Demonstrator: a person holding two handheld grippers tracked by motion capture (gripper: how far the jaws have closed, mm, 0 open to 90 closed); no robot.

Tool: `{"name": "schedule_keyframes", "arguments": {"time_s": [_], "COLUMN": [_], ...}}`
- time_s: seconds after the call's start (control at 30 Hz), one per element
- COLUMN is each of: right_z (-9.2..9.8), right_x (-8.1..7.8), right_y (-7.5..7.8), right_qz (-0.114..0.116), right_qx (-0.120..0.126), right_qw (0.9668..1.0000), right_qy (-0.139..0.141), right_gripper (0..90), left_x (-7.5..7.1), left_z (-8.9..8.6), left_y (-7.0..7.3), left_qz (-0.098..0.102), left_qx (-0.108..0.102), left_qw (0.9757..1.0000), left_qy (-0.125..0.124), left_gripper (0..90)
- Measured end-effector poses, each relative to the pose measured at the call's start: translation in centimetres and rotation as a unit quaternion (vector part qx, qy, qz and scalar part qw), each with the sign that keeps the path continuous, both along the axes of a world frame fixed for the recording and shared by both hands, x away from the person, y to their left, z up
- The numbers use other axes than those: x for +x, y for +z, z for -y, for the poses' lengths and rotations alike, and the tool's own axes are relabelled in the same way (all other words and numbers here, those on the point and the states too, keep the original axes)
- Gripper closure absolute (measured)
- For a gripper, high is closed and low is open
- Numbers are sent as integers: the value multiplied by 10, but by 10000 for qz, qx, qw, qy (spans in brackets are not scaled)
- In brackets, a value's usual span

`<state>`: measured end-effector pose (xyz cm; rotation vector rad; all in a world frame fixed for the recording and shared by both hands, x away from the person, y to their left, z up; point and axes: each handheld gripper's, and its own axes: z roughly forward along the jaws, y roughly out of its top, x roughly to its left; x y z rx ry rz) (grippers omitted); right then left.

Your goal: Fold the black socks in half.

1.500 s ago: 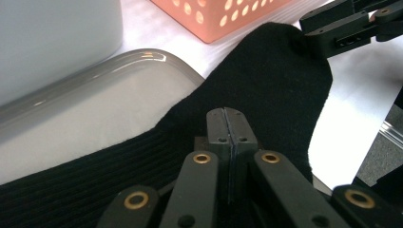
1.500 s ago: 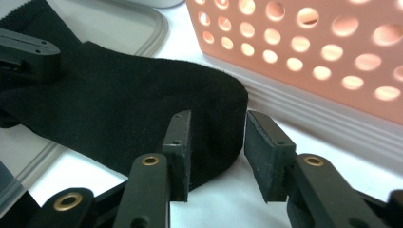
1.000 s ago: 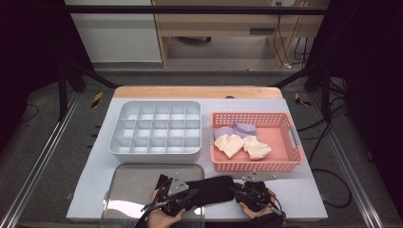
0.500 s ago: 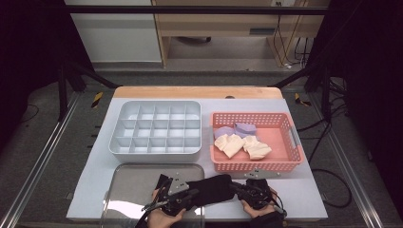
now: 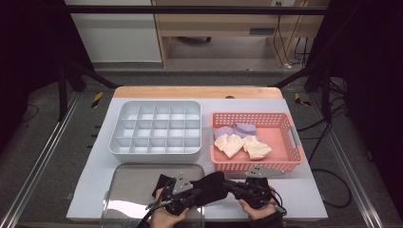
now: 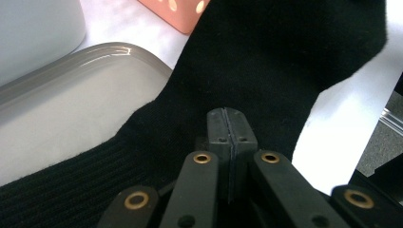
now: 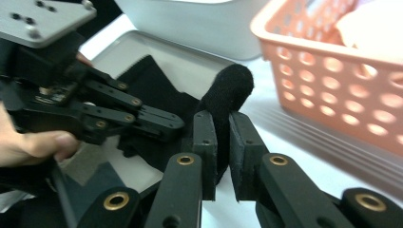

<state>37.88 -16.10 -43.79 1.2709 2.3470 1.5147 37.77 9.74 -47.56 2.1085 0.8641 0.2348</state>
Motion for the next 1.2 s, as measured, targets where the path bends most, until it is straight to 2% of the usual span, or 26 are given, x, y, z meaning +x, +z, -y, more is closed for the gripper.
{"name": "schedule_keyframes", "arguments": {"time_s": [0.17, 0.33, 0.43, 0.53, 0.63, 0.77, 0.83, 1.0, 1.13, 1.2], "right_z": [-3, -7, -13, -20, -23, -23, -24, -31, -39, -43], "right_x": [1, 0, 0, 0, 1, 2, 2, 4, 5, 6], "right_y": [2, 9, 13, 14, 13, 14, 15, 18, 20, 21], "right_qz": [0, -4, -11, -14, -4, 13, 41, 60, 102, 102], "right_qx": [82, 378, 631, 625, 548, 481, 457, 426, 369, 349], "right_qw": [10000, 9990, 9971, 9966, 9972, 9977, 9977, 9976, 9975, 9974], "right_qy": [57, 236, 435, 537, 511, 483, 495, 545, 598, 626], "right_gripper": [829, 829, 830, 830, 829, 829, 829, 829, 828, 828], "left_x": [2, 3, 3, 3, 4, 8, 9, 9, 4, 3], "left_z": [-5, -1, -1, -1, -6, -25, -38, -71, -98, -111], "left_y": [2, -1, -2, -1, 3, 20, 24, 28, 29, 26], "left_qz": [7, 22, 6, -10, -41, 111, 156, 235, 299, 201], "left_qx": [-26, 61, 33, 19, -74, -253, -270, -223, -178, -121], "left_qw": [10000, 10000, 10000, 10000, 10000, 9994, 9990, 9974, 9944, 9935], "left_qy": [66, 29, 15, 15, 16, 197, 332, 645, 999, 1117], "left_gripper": [891, 891, 891, 891, 892, 892, 891, 892, 892, 892]}}
